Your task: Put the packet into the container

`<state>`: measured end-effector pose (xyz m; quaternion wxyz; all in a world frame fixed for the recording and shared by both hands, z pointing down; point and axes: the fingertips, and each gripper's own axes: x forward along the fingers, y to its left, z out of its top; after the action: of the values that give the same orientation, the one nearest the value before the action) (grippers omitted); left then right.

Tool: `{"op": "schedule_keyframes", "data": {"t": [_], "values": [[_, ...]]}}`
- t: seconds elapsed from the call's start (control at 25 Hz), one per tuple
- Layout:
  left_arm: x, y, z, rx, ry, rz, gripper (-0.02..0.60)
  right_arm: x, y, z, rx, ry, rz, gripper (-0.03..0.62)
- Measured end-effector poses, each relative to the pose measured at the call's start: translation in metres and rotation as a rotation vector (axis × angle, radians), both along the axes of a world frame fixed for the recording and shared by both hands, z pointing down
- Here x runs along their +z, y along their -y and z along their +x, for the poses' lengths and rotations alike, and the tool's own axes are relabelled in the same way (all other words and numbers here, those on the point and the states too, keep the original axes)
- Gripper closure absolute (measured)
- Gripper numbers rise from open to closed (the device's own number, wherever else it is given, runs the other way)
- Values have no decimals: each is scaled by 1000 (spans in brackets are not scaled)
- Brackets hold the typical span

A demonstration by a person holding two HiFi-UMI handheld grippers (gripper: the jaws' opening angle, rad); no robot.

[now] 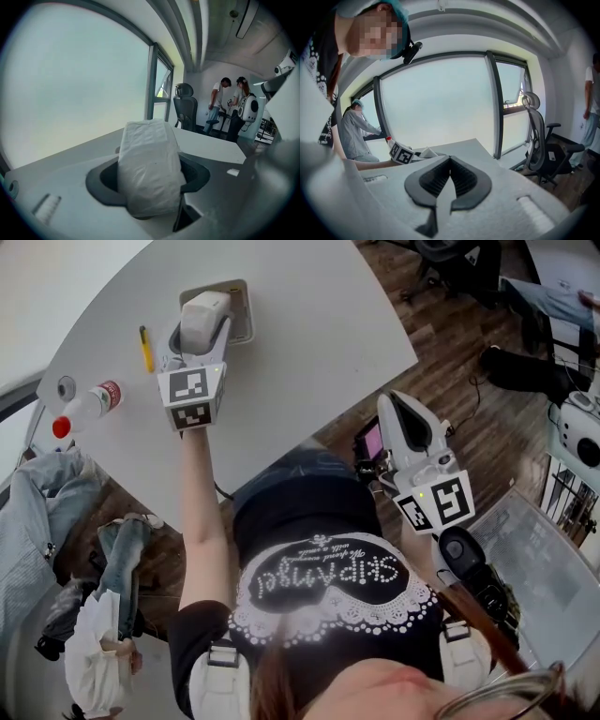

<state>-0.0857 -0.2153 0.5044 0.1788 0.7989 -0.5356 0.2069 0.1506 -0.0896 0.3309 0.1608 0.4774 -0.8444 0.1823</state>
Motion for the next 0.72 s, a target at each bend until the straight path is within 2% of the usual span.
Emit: {"op": "schedule_keyframes", "data": {"t": [0.28, 0.72], "values": [[8, 3, 0, 22, 50, -37, 278, 0, -2, -2, 1, 2, -1, 595], [10, 4, 3, 25, 54, -35, 258, 0, -3, -1, 5, 1, -1, 597]]}}
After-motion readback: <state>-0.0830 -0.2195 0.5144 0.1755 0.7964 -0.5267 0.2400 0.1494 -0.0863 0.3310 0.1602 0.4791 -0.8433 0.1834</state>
